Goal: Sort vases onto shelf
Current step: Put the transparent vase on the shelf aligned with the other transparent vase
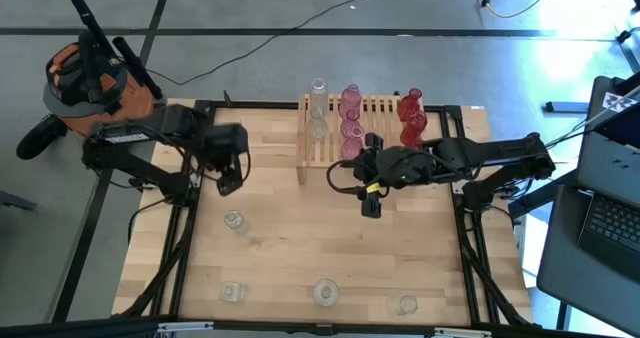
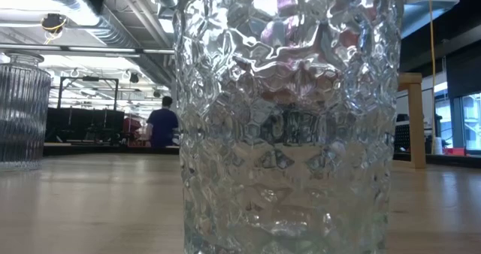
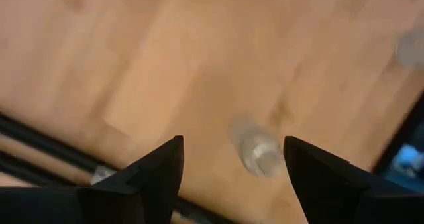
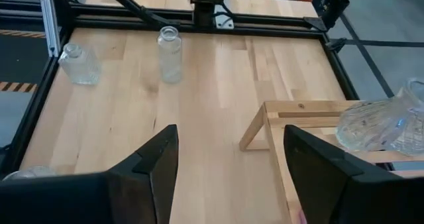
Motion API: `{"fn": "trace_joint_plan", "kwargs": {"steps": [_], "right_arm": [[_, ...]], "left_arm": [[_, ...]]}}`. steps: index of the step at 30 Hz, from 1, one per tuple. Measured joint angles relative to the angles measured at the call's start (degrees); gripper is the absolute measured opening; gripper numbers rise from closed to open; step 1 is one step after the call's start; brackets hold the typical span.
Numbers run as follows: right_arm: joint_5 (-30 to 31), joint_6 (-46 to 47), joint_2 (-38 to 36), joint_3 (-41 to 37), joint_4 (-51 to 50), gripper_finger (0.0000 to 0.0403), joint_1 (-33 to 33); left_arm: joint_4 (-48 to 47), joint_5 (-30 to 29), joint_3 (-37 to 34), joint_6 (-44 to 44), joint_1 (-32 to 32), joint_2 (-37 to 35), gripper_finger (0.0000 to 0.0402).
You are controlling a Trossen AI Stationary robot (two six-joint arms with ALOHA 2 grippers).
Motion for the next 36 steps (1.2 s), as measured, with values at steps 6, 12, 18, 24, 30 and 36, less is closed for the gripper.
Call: {"fn": "trace_joint_plan", "kwargs": {"steps": [6,12,18,24,30,36], "right_arm": [[0.01,-1.78,0.00,0.00,-1.09,0.0221,0.00],[0.01,-4.77,-0.02,0.00,-4.03,0.0221,0.00],[0.00,-6.53,-0.01,0.00,-7.43,0.0221,-0.11],[0.01,-7.45,0.00,0.00,-8.06,0.0221,-0.13],[0.04,-7.50,-0.01,0.00,-9.07,0.0221,-0.15],[0.99,-7.52,-0.01,0.00,-9.24,0.0221,-0.15]], "left_arm": [[-0.02,1.28,-11.04,-7.50,-4.43,-0.29,0.0251],[6.05,10.34,-21.09,-10.29,-5.50,-0.31,0.0251],[13.78,14.47,-26.75,-12.93,-7.70,-0.27,0.0251],[19.34,14.11,-29.75,-14.72,-8.84,-0.59,0.0250],[20.21,10.68,-31.51,-15.52,-9.08,-0.42,0.0219],[20.14,11.05,-31.50,-15.67,-9.02,-0.38,0.0154]]}}
